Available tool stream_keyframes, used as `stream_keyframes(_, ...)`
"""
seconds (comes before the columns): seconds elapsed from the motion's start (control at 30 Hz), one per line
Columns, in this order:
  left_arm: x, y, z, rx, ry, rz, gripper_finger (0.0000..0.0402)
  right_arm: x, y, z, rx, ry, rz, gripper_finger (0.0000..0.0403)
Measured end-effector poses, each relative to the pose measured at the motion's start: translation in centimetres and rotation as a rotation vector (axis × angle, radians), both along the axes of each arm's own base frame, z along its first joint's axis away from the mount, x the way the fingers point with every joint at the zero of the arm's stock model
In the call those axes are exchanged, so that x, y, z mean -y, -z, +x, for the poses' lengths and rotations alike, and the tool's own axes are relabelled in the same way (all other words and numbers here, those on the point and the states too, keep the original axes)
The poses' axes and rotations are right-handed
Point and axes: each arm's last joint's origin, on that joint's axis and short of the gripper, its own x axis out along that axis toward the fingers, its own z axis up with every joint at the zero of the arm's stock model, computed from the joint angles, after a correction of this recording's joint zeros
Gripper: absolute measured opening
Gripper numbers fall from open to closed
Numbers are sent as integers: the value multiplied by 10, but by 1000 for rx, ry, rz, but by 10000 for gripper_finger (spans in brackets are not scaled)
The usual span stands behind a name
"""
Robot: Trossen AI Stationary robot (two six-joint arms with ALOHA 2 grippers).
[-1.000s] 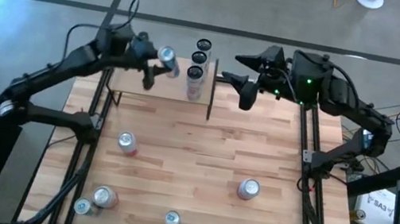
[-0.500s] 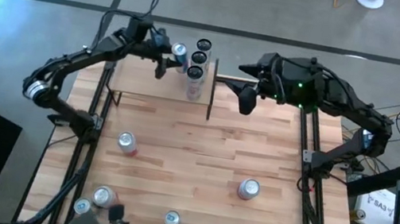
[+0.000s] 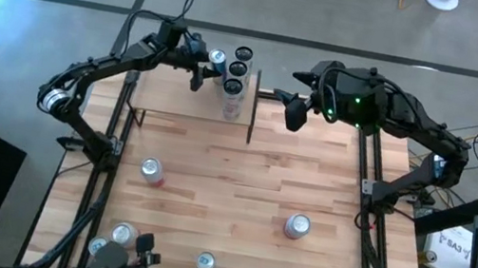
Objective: Place canned beverage on shelf
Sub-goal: Put the top right blue soda can on the shelf, then put the right blue soda can on the shelf aligned with the other blue soda can
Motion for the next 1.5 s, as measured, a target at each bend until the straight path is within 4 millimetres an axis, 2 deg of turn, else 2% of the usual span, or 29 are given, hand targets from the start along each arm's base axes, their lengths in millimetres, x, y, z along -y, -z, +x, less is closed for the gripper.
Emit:
stream_keyframes(0.17, 0, 0, 0, 4, 6, -5, 170, 1, 0, 0, 0, 3, 0, 325)
stream_keyframes(0.3, -1, 0, -1, 1, -13, -8, 189, 1, 0, 0, 2, 18, -4, 325)
stream_keyframes(0.5, -1, 0, -1, 12, -28, -35, 251, 1, 0, 0, 14, 27, 15, 325)
stream_keyframes(0.73, 4, -11, -4, 34, -35, -11, 332, 1, 0, 0, 19, 31, 24, 325)
stream_keyframes(0.87, 8, -25, -8, 39, -51, -28, 357, 1, 0, 0, 19, 31, 24, 325)
stream_keyframes(0.97, 14, -45, -13, 9, -75, -43, 363, 2, 2, 1, 18, 48, 46, 325)
stream_keyframes(1.23, 36, -97, -32, -109, -101, -65, 359, 8, 28, -4, -136, 197, 191, 325)
stream_keyframes(1.37, 52, -110, -45, -101, -132, -80, 352, 8, 42, -2, -179, 227, 236, 325)
stream_keyframes(1.5, 74, -113, -59, -47, -180, -143, 344, -2, 65, 1, -301, 181, 304, 325)
